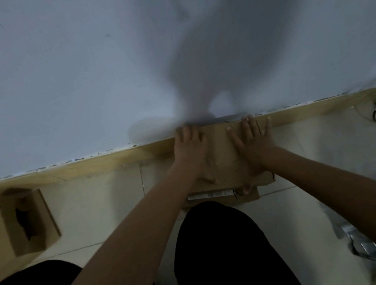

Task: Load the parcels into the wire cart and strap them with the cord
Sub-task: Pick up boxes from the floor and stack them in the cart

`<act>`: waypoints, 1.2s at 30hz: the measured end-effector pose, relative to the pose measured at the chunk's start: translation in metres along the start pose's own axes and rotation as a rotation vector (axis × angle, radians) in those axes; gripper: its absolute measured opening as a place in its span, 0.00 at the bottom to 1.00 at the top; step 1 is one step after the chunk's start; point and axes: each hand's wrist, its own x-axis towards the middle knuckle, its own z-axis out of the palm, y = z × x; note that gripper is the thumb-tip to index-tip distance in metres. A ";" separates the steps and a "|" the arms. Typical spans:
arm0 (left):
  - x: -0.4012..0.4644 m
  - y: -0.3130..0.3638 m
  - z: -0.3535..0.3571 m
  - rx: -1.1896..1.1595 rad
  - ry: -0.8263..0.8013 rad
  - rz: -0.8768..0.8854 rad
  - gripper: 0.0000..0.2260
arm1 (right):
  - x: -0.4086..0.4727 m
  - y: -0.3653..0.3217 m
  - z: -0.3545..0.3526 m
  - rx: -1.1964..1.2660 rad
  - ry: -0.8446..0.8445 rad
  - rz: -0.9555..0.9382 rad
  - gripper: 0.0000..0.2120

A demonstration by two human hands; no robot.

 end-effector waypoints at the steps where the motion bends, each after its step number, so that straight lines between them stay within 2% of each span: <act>1: 0.003 0.006 0.002 0.036 -0.001 0.058 0.47 | 0.001 0.002 0.003 0.002 0.035 -0.014 0.64; 4: 0.011 0.018 0.016 0.064 -0.056 0.092 0.36 | 0.000 0.012 0.012 0.022 0.135 -0.089 0.61; 7: 0.019 0.015 0.014 0.053 -0.099 0.102 0.37 | 0.000 0.021 0.014 0.032 0.243 -0.199 0.60; 9: 0.021 0.013 0.009 0.058 -0.118 0.116 0.40 | 0.002 0.025 0.011 0.012 0.265 -0.242 0.59; 11: 0.022 0.015 0.005 0.054 -0.141 0.127 0.48 | 0.002 0.027 0.010 -0.029 0.253 -0.254 0.56; 13: 0.019 0.017 0.006 0.068 -0.156 0.132 0.58 | 0.001 0.027 0.011 -0.051 0.286 -0.262 0.50; 15: 0.015 0.019 0.008 0.089 -0.155 0.130 0.62 | -0.001 0.025 0.015 -0.035 0.310 -0.271 0.44; 16: 0.013 0.020 0.011 0.086 -0.148 0.125 0.61 | -0.001 0.023 0.017 -0.032 0.307 -0.273 0.42; 19: 0.014 0.022 0.021 0.052 -0.083 0.105 0.43 | 0.004 0.018 0.023 -0.045 0.272 -0.271 0.49; 20: 0.016 0.022 0.021 0.045 -0.093 0.098 0.44 | 0.005 0.017 0.025 -0.031 0.268 -0.270 0.53; 23: 0.024 0.025 0.018 0.103 -0.195 0.112 0.63 | 0.012 0.017 0.033 0.023 0.285 -0.245 0.59; 25: 0.028 0.026 0.018 0.148 -0.214 0.122 0.70 | 0.014 0.016 0.034 0.036 0.282 -0.203 0.61; 30: 0.024 0.027 0.009 0.125 -0.187 0.119 0.63 | 0.000 0.010 0.015 0.019 0.263 -0.206 0.68; 31: 0.017 0.027 0.001 0.133 -0.188 0.121 0.60 | -0.005 0.009 0.008 0.052 0.234 -0.177 0.66; 33: 0.002 0.025 -0.019 0.159 -0.147 0.120 0.48 | -0.016 0.010 -0.003 0.117 0.209 -0.084 0.54; 36: -0.024 0.023 -0.058 0.171 -0.074 0.161 0.31 | -0.052 0.009 -0.030 0.150 0.273 -0.071 0.44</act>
